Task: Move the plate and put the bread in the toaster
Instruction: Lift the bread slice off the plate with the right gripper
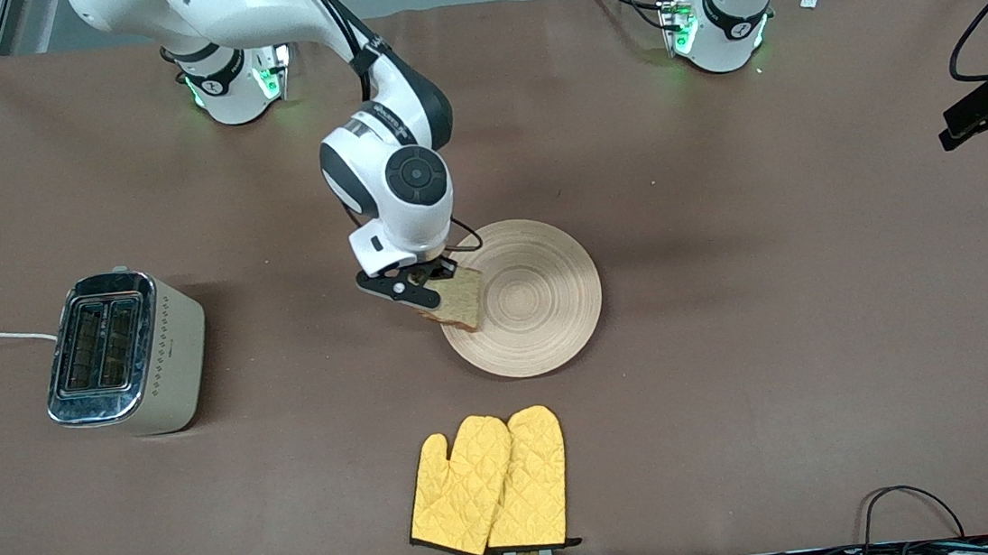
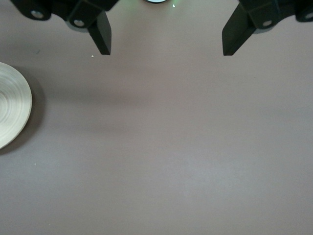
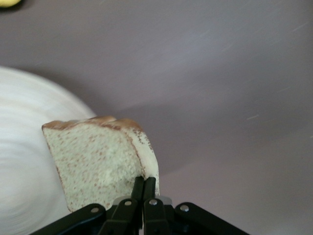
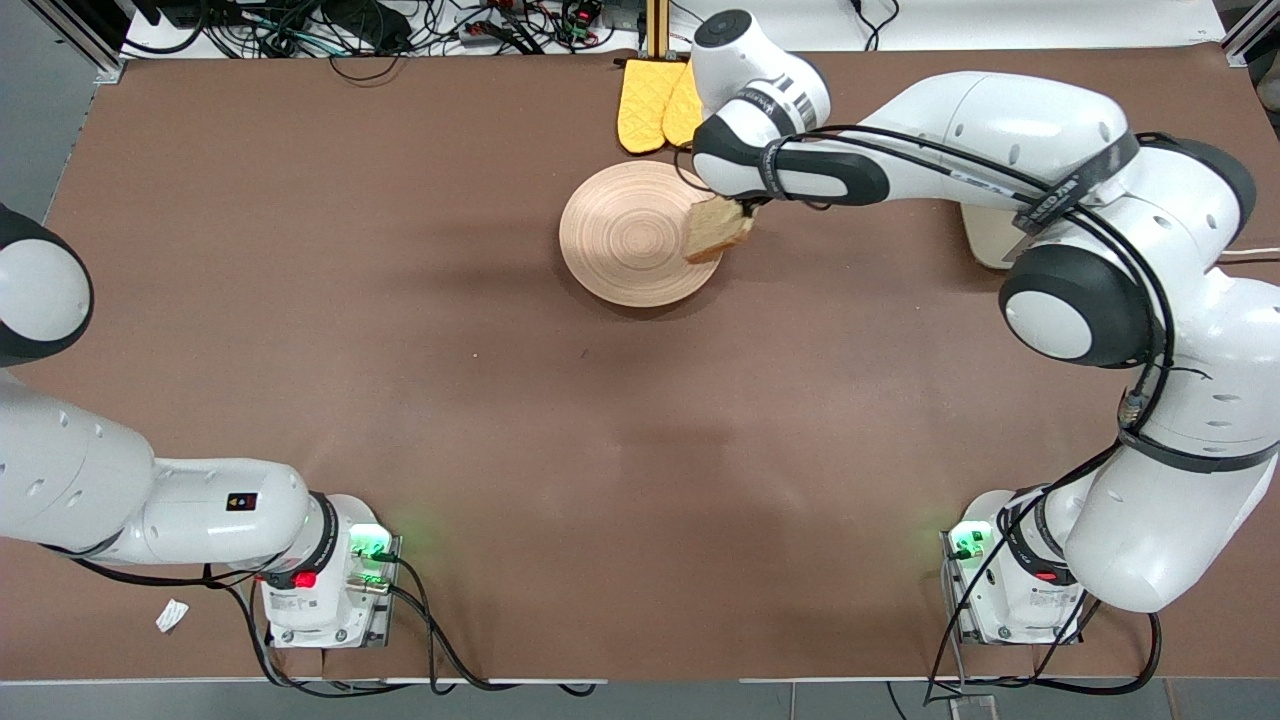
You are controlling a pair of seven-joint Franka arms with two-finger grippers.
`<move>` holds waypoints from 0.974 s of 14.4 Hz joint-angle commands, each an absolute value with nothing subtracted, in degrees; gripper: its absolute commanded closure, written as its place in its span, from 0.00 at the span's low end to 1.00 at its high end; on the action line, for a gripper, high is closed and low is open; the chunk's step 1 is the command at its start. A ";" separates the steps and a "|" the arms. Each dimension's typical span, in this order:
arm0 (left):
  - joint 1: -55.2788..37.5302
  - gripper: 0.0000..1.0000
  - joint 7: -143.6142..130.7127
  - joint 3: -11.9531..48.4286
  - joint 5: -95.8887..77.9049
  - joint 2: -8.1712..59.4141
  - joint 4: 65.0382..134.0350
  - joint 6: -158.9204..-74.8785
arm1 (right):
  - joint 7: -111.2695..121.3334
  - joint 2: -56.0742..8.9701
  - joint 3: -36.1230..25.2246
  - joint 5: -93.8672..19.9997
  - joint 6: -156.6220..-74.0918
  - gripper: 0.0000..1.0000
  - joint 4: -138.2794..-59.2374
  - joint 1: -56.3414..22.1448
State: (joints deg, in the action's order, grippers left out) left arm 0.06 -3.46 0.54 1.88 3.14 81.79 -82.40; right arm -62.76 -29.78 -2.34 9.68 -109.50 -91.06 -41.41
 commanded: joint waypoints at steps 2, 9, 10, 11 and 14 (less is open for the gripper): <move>0.09 0.00 -4.66 1.93 1.14 2.46 81.47 -82.00 | -56.89 -26.46 -2.20 14.77 -95.58 0.99 -87.56 -38.77; 0.26 0.00 -4.66 2.90 1.23 -0.17 86.12 -84.37 | -47.22 -26.54 -2.29 26.34 -79.65 0.99 -85.25 -33.93; 0.09 0.00 -4.66 2.99 1.23 -1.39 87.70 -85.42 | -45.89 -26.54 -2.29 28.98 -77.98 0.99 -85.17 -33.58; 0.17 0.00 -4.66 3.42 1.23 -1.93 89.19 -86.47 | -45.62 -26.54 -2.29 31.18 -77.26 1.00 -85.17 -33.49; 0.26 0.00 -4.66 3.60 1.23 -2.90 90.26 -86.84 | -42.04 -26.54 -2.29 40.13 -74.89 0.99 -84.99 -32.35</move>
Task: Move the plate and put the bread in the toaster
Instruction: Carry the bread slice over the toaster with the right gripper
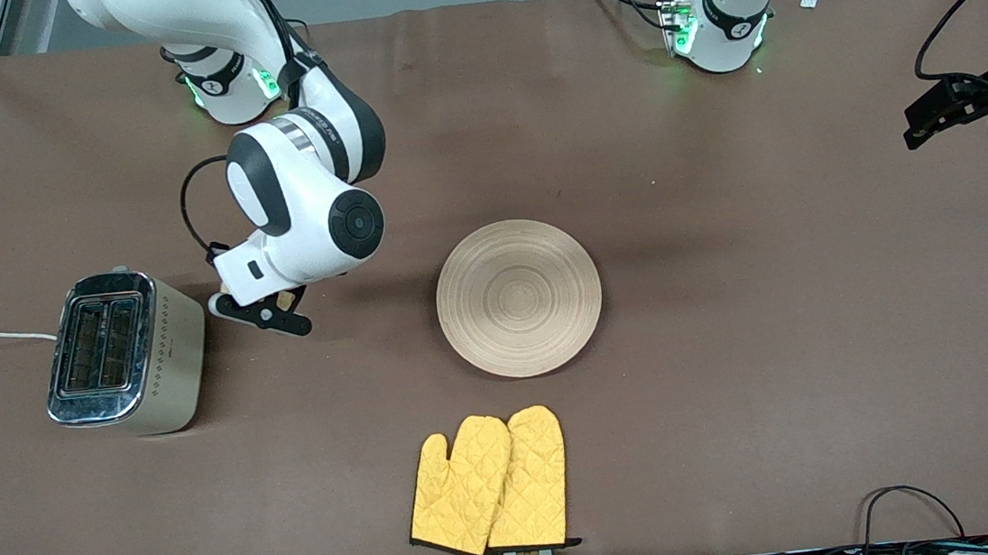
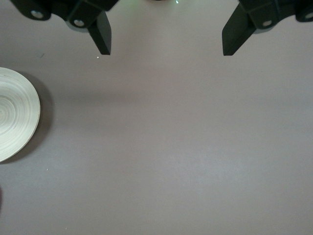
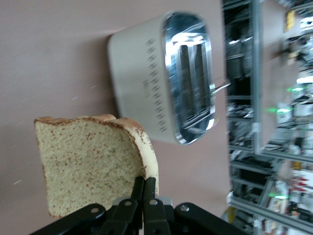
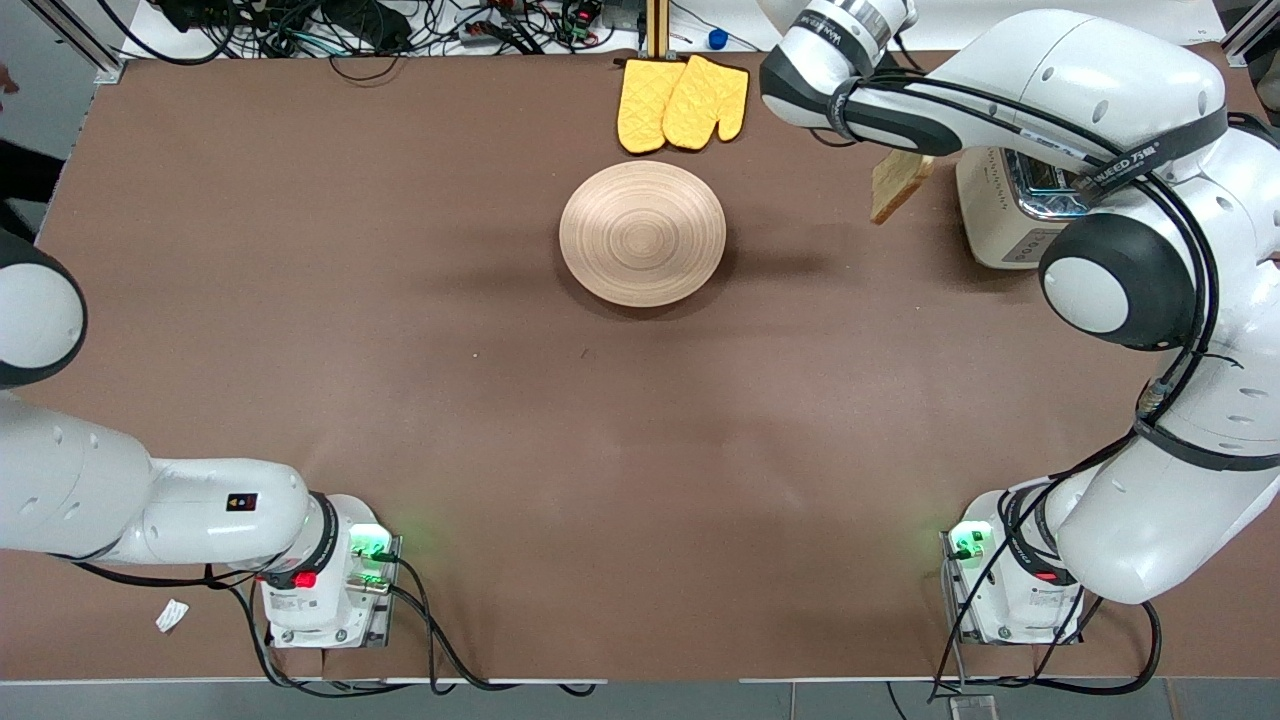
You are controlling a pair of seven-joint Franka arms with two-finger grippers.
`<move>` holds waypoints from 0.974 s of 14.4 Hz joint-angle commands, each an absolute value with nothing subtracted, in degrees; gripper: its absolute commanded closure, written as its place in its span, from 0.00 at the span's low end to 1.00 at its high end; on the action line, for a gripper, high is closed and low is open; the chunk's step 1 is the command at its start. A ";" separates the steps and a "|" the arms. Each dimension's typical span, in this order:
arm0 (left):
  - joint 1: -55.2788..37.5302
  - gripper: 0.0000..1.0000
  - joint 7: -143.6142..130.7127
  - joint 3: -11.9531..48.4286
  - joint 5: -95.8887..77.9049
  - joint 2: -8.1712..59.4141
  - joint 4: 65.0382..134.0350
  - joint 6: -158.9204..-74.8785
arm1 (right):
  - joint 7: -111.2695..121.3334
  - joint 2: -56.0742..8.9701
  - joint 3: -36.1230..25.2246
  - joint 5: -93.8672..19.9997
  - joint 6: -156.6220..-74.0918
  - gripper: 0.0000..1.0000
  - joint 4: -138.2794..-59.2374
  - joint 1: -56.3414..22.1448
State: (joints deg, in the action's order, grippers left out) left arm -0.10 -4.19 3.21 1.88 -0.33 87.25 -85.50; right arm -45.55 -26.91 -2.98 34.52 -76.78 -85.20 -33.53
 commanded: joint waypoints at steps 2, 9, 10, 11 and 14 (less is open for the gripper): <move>0.09 0.00 -4.66 3.69 1.23 -3.78 91.49 -86.66 | -38.07 -26.54 -2.37 42.71 -74.71 1.00 -84.99 -31.56; 0.35 0.00 -4.75 4.57 1.23 -3.87 91.85 -86.84 | -31.13 -26.28 -2.90 52.10 -74.00 1.00 -84.11 -26.90; 0.35 0.00 -4.75 4.57 1.23 -3.87 91.93 -86.75 | -30.33 -26.19 -2.90 53.60 -73.57 1.00 -84.20 -26.37; 0.35 0.00 -4.83 4.57 1.23 -4.13 92.11 -86.75 | -30.15 -26.19 -2.90 54.05 -73.04 1.00 -84.20 -25.67; 0.44 0.00 -4.83 4.57 1.23 -6.23 94.83 -87.01 | -30.15 -26.10 -2.90 54.23 -73.12 1.00 -84.37 -24.61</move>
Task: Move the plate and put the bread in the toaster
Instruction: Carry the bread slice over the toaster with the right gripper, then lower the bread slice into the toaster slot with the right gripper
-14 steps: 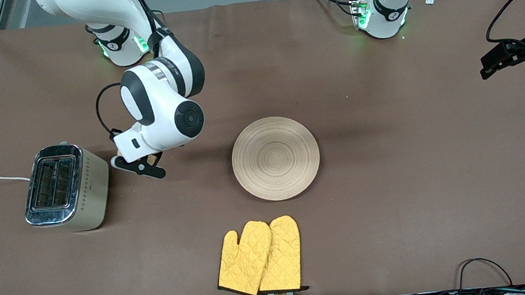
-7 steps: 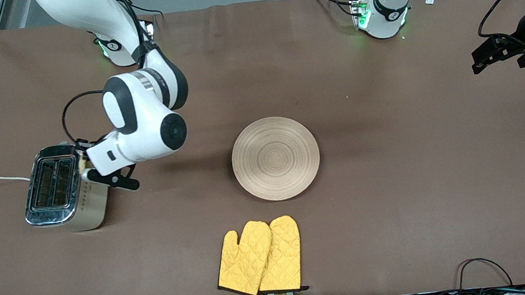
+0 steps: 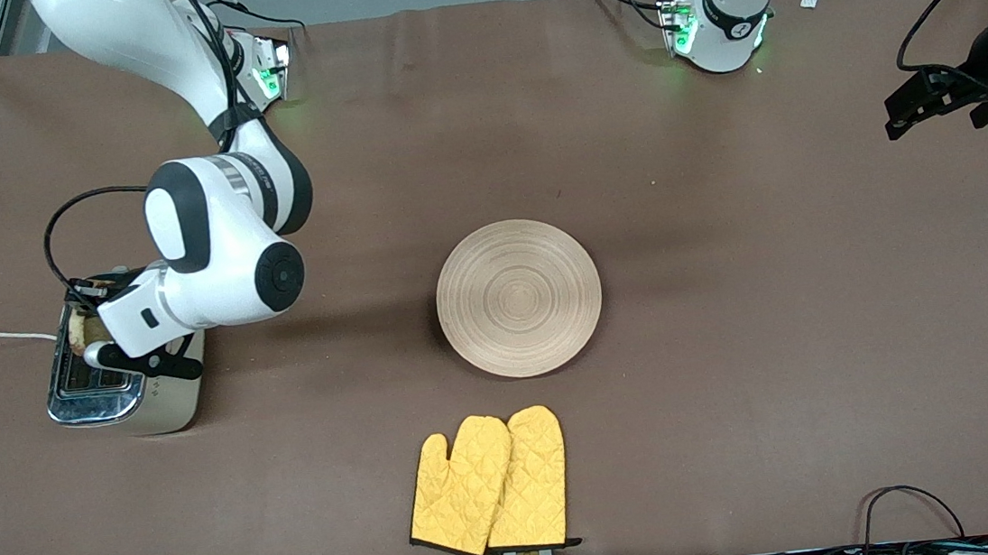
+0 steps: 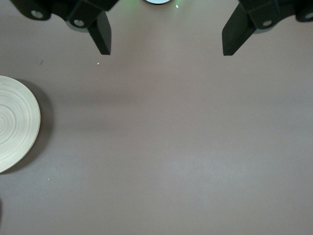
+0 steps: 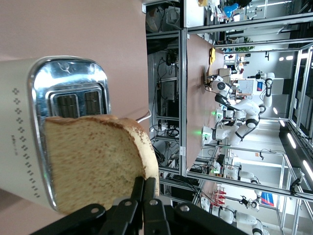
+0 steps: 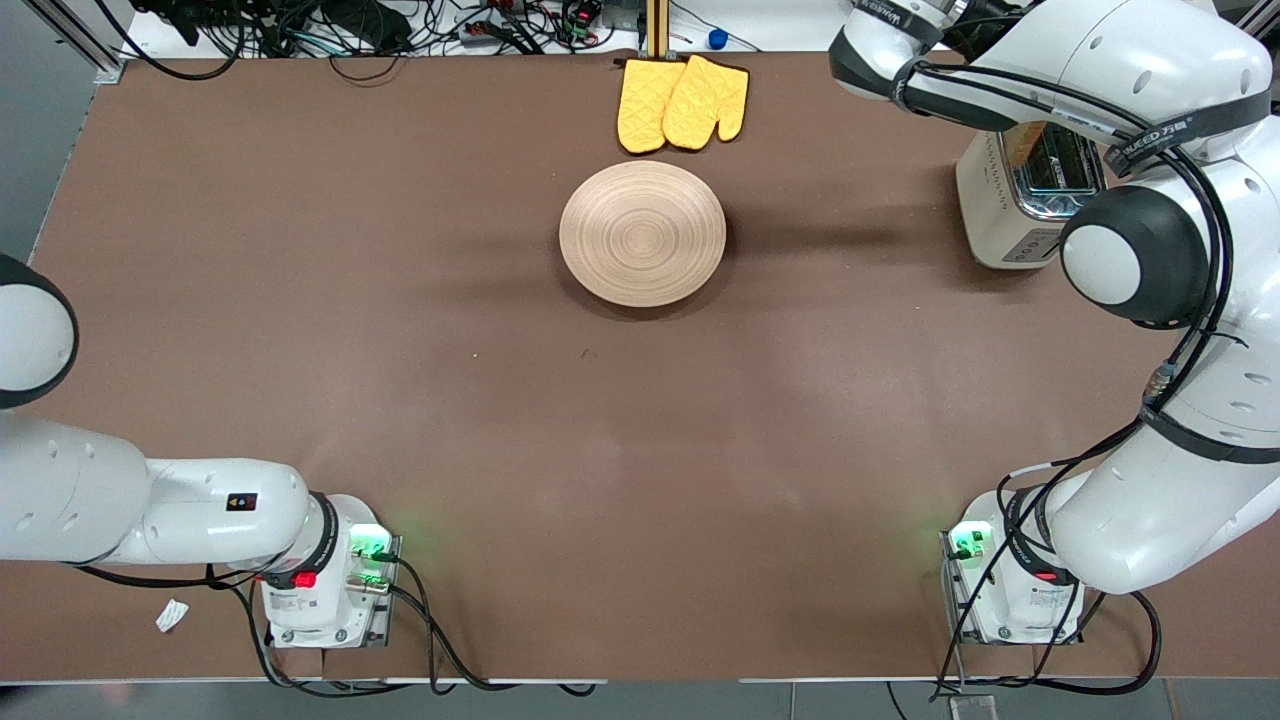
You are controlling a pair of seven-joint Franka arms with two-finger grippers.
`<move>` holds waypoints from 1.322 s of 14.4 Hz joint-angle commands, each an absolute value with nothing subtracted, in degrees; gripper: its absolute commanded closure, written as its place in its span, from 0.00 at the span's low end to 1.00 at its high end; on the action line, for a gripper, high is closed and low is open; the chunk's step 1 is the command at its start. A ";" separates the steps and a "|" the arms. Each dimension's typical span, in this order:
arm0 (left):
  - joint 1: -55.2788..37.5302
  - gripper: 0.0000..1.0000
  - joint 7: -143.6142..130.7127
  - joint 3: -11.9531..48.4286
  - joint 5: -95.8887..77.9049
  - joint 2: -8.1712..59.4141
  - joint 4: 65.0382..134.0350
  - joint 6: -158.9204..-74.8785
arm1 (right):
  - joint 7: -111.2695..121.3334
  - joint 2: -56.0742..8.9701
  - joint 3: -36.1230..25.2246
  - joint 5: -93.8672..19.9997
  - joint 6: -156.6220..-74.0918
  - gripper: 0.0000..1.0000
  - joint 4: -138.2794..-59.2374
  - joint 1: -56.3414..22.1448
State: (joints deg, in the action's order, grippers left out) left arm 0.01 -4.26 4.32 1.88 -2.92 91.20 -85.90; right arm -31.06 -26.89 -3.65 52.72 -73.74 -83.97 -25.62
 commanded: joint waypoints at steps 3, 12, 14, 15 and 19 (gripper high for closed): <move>0.53 0.00 -4.75 4.48 1.23 -6.15 94.66 -87.01 | -30.23 -26.28 -2.81 54.40 -73.74 1.00 -84.81 -23.21; 0.53 0.00 -4.48 4.48 1.41 -4.83 92.47 -87.10 | -30.06 -26.28 -2.81 54.93 -78.30 1.00 -87.36 -19.16; 0.61 0.00 -4.39 4.48 1.41 -4.75 92.37 -87.10 | -29.97 -25.67 -2.81 54.93 -79.97 1.00 -88.85 -19.07; 0.62 0.00 -4.31 4.48 1.41 -4.75 92.46 -87.10 | -29.88 -24.79 -2.81 54.93 -80.76 1.00 -89.90 -19.07; 0.62 0.00 -3.61 4.22 1.32 -4.49 92.29 -87.01 | -29.80 -23.55 -2.81 54.93 -82.00 1.00 -91.32 -19.07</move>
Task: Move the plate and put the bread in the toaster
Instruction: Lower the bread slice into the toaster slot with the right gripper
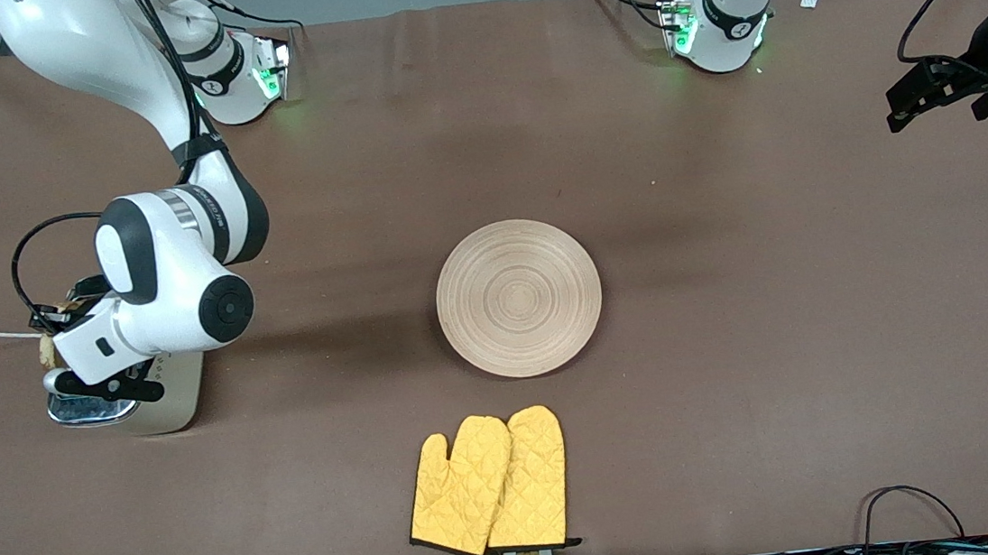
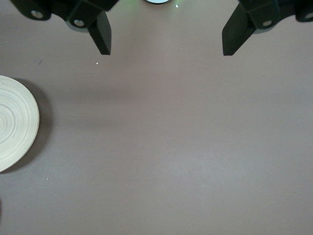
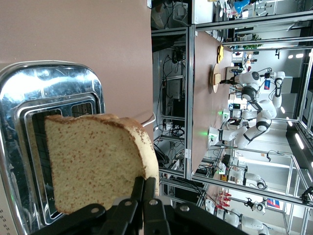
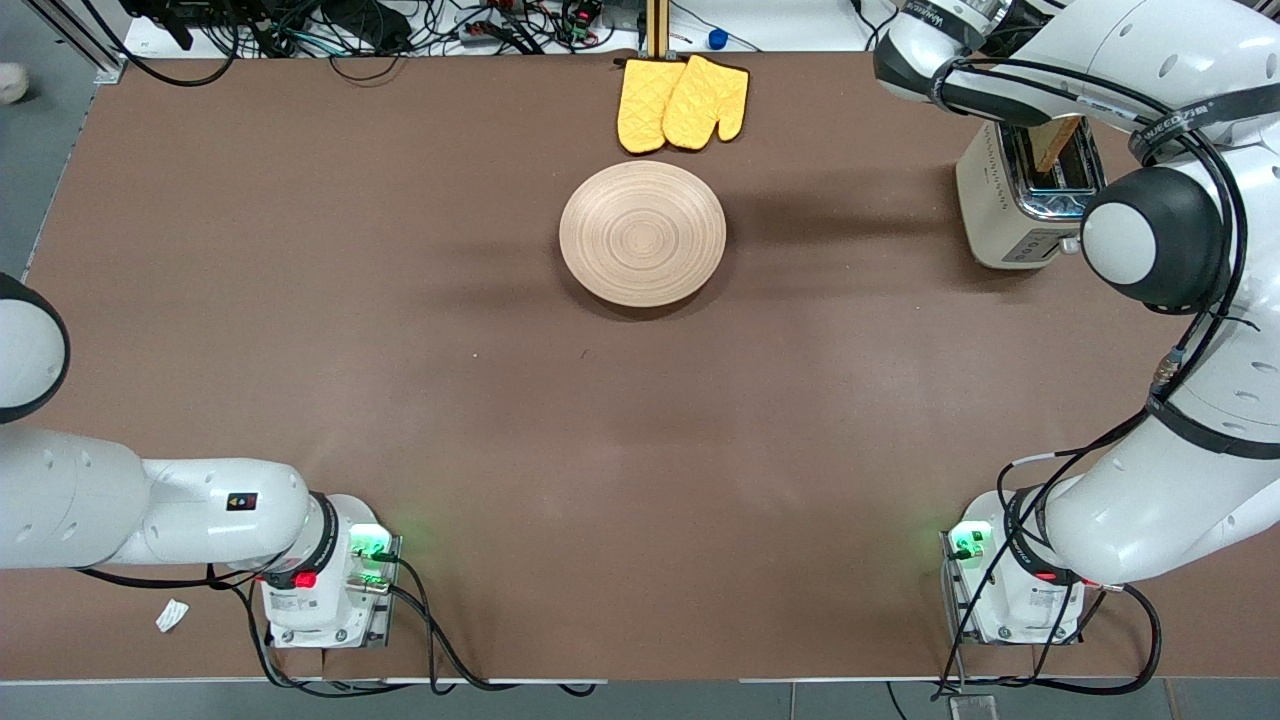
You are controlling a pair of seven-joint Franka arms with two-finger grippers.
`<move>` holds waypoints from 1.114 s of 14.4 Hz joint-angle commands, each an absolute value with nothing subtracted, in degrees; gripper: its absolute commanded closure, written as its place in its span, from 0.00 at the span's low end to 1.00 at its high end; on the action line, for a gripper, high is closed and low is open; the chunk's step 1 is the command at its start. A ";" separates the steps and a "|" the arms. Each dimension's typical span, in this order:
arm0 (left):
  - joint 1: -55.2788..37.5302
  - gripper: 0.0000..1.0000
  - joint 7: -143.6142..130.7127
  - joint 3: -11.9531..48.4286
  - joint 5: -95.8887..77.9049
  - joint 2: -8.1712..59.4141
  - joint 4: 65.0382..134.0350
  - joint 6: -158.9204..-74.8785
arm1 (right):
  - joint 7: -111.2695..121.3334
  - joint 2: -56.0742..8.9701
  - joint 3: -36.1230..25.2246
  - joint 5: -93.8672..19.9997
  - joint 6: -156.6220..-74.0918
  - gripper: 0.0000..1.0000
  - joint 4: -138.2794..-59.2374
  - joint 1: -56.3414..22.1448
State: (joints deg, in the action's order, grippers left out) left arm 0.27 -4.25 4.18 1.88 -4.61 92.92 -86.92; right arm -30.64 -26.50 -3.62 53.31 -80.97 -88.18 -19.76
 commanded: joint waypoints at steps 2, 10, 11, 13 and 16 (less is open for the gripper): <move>0.62 0.00 -3.43 4.22 1.32 -4.40 91.76 -87.01 | -29.79 -23.55 -2.72 54.93 -82.00 1.00 -91.41 -19.07; 0.53 0.00 -3.25 4.22 1.32 -3.34 90.62 -86.75 | -29.79 -23.47 -2.81 54.93 -84.02 1.00 -94.22 -18.37; 0.53 0.00 -3.25 4.22 1.32 -3.34 90.62 -86.75 | -29.79 -23.47 -2.81 54.84 -84.63 1.00 -94.65 -18.20; 0.53 0.00 -3.25 4.22 1.32 -3.34 90.62 -86.75 | -29.79 -23.47 -2.81 54.84 -85.51 1.00 -95.10 -17.58; 0.53 0.00 -3.25 4.22 1.32 -3.34 90.62 -86.75 | -29.79 -23.64 -2.81 54.84 -88.06 1.00 -95.98 -16.44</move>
